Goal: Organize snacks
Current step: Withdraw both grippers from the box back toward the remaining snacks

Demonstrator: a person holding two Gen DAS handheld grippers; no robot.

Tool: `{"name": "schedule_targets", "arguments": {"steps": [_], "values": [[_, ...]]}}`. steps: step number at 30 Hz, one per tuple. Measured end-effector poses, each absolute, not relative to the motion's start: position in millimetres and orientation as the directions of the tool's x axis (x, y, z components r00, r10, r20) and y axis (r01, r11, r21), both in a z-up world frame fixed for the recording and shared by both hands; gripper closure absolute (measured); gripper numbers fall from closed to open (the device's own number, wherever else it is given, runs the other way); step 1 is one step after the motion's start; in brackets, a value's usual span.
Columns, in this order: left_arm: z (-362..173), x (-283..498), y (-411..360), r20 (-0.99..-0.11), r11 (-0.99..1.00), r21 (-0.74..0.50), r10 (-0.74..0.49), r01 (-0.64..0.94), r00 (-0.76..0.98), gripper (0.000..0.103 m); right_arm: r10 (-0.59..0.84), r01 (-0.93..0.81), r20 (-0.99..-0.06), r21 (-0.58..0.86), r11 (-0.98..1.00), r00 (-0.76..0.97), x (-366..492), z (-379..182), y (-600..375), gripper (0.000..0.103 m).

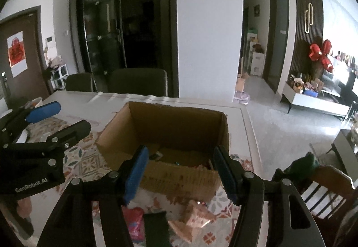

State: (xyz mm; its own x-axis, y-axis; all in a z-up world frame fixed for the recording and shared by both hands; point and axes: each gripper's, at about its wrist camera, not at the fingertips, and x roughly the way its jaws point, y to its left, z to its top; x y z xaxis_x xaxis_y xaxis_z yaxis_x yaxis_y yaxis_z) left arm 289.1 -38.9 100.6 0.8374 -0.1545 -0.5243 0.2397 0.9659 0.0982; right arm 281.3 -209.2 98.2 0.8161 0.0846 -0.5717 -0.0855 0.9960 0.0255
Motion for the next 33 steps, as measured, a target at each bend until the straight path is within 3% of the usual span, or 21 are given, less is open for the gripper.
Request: {"name": "schedule_targets", "arguments": {"steps": [15,33], "values": [[79,215,-38,-0.528,0.965,0.08,-0.171,0.249,0.832,0.024,0.086,-0.072,-0.573,0.047,0.996,0.815,218,76,-213,0.041],[8,188,-29,-0.662,0.969,0.025,-0.167,0.244,0.731,0.024,0.099,-0.065,-0.67,0.075,0.995,0.736,184,13,-207,0.041]]}}
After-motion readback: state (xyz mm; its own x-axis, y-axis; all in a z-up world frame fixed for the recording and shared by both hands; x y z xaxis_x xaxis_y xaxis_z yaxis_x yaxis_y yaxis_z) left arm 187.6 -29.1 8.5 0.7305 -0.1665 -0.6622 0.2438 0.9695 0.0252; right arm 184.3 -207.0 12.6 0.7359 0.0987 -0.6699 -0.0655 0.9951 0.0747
